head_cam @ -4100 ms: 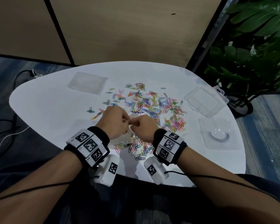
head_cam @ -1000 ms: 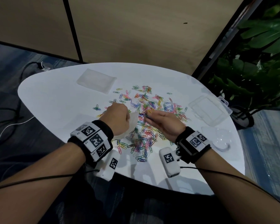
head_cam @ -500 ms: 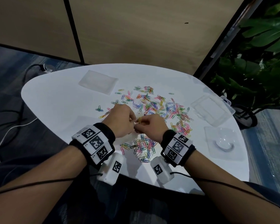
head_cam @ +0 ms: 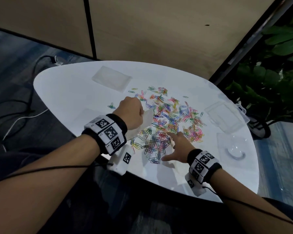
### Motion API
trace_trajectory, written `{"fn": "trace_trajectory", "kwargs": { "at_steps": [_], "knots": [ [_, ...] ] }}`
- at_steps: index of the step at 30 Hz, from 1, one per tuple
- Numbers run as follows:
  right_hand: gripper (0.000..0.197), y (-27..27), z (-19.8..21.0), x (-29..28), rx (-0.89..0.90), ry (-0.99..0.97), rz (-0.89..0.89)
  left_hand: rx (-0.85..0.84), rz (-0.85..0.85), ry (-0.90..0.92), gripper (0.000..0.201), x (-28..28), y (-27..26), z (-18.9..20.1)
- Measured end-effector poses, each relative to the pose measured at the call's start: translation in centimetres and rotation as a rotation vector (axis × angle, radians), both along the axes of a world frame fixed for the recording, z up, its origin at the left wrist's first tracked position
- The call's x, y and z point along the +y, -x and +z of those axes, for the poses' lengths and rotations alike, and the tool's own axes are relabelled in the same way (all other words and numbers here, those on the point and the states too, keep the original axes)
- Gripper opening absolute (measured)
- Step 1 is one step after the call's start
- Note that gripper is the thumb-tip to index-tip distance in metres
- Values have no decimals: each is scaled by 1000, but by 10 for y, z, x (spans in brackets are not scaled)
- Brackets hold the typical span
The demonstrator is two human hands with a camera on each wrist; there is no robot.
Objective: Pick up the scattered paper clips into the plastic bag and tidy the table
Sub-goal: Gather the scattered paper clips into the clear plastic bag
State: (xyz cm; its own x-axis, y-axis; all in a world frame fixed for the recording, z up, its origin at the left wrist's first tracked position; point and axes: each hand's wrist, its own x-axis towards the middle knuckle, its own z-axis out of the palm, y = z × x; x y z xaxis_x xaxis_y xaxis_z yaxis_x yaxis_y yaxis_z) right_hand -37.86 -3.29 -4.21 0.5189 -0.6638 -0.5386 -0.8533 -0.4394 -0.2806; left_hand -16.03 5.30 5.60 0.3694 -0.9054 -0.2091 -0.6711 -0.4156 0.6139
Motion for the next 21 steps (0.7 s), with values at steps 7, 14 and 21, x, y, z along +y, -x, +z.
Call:
{"fn": "trace_trajectory", "kwargs": {
  "at_steps": [7,14,21],
  "knots": [
    [96,-12,-26,26,-103,118,18,-27,-21,-18,19,2,-1,0],
    [18,-34,-29,13,-186,254,57,-51,-38,-53,21,1,-3,0],
    [10,-17,-6,-25,-351,29,-351,-83,-66,-74,22,-3,-1,-2]
  ]
}}
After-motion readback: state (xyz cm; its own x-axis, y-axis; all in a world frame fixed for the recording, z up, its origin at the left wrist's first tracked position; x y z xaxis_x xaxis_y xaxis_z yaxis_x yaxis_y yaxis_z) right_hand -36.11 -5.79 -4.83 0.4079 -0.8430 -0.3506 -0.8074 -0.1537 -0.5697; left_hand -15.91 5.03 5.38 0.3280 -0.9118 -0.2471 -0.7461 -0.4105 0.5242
